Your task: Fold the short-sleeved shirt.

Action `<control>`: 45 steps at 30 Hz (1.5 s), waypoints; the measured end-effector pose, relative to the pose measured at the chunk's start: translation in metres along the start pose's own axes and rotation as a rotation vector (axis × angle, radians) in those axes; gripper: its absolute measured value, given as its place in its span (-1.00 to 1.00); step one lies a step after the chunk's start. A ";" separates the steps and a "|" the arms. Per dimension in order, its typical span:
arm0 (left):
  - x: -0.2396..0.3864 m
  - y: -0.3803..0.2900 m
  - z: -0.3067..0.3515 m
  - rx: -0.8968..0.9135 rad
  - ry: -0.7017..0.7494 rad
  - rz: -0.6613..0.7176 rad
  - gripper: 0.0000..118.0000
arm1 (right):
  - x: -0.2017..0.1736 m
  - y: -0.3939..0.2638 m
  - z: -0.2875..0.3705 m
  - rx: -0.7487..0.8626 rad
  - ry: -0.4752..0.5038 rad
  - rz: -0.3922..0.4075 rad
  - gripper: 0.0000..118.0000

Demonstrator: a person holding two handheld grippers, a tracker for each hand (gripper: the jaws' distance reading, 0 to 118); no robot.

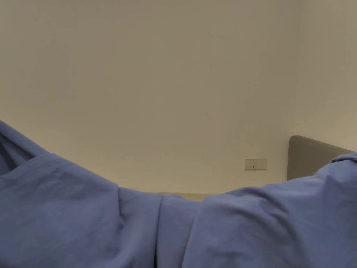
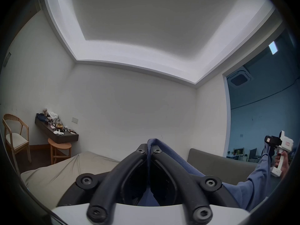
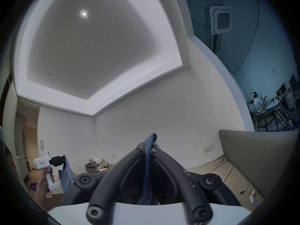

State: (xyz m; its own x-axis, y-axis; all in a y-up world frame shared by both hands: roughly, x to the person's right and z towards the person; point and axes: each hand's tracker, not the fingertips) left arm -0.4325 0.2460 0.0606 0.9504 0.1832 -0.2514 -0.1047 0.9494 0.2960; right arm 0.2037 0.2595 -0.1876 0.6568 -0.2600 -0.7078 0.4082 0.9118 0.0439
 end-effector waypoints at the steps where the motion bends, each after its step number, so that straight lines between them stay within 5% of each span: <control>1: -0.002 -0.004 -0.015 -0.019 -0.003 -0.002 -0.98 | 0.006 -0.003 -0.014 -0.017 -0.007 0.001 -0.92; 11: -0.030 -0.080 -0.235 -0.255 0.067 -0.021 -0.98 | 0.085 -0.070 -0.224 -0.202 -0.162 -0.035 -0.92; 18: -0.043 -0.166 -0.423 -0.383 0.101 -0.065 -0.98 | 0.157 -0.139 -0.401 -0.277 -0.278 -0.008 -0.92; 26: -0.059 -0.273 -0.564 -0.452 0.106 -0.031 -0.98 | 0.235 -0.236 -0.531 -0.338 -0.381 0.030 -0.92; 35: -0.078 -0.413 -0.547 -0.669 0.076 -0.059 -0.98 | 0.281 -0.370 -0.513 -0.472 -0.387 -0.024 -0.92; 45: -0.081 -0.540 -0.376 -0.857 0.008 -0.062 -0.98 | 0.272 -0.501 -0.351 -0.662 -0.350 -0.088 -0.92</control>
State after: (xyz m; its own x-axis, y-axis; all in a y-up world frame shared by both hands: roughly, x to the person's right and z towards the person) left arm -0.5634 -0.1862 -0.4251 0.9600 0.1237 -0.2512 -0.2409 0.8221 -0.5159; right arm -0.0450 -0.1565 -0.6493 0.8476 -0.3257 -0.4189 0.0749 0.8550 -0.5132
